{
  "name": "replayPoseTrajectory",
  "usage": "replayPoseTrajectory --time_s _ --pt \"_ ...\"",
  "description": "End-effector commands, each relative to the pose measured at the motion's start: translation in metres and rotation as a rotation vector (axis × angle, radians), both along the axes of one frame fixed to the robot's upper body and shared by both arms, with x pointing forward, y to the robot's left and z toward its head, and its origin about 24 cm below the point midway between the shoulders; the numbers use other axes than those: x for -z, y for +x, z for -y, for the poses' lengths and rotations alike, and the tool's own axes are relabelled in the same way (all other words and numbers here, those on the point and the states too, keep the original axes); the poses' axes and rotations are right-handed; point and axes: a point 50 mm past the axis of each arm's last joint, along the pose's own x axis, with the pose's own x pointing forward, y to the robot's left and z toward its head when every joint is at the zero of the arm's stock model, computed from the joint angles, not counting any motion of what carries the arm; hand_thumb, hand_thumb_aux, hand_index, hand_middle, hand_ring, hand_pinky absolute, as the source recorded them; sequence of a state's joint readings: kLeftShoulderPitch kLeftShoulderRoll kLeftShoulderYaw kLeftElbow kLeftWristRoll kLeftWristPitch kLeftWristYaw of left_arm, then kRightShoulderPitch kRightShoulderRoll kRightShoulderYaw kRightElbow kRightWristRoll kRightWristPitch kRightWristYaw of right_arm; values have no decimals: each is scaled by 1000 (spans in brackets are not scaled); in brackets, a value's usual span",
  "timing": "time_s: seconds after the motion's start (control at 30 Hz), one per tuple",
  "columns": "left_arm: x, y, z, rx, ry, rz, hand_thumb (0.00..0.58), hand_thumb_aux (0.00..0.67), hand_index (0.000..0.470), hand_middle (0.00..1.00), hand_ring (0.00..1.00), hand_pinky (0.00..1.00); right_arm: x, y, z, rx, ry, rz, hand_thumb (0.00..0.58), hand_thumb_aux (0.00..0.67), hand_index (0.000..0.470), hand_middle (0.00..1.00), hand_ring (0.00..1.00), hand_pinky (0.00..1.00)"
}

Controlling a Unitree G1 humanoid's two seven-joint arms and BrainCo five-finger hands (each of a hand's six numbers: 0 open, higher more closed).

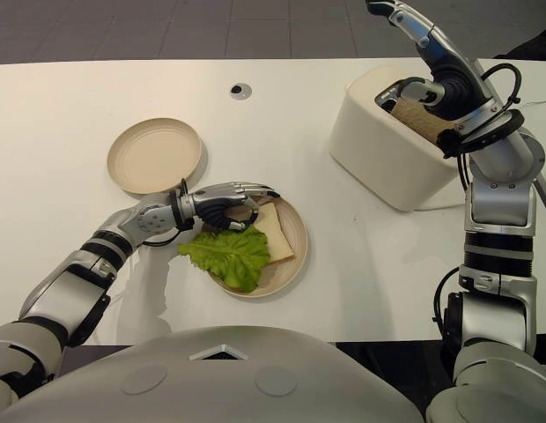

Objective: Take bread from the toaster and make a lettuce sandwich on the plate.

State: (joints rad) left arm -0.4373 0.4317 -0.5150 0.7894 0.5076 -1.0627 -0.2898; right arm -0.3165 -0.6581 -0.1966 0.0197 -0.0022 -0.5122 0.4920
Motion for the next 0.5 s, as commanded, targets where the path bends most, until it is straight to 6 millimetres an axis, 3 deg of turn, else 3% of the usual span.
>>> replayPoseTrajectory --time_s 0.03,0.23,0.27,0.3,0.33,0.5 --pt "9 -6 0 26 51 -32 580 670 470 0 0 0 0 -1 2 6 -23 -5 0 0 0 0 0 0" --pt "-4 3 -2 -20 -21 18 580 670 470 0 0 0 -1 0 4 21 -25 0 0 0 0 0 0 0" --pt "-9 5 -4 -31 -51 32 523 460 323 0 0 0 -1 -1 4 20 -26 1 0 0 0 0 0 0" --pt "-13 6 -5 -38 -81 43 462 368 258 0 0 0 -1 -1 4 19 -27 0 0 0 0 0 0 0" --pt "-18 7 -6 -45 -114 53 0 0 0 0 0 0 -1 -1 4 18 -28 0 0 0 0 0 0 0" --pt "-28 7 -12 -46 -139 78 0 0 0 0 0 0 3 -2 2 -2 -43 -21 0 0 0 0 0 0"
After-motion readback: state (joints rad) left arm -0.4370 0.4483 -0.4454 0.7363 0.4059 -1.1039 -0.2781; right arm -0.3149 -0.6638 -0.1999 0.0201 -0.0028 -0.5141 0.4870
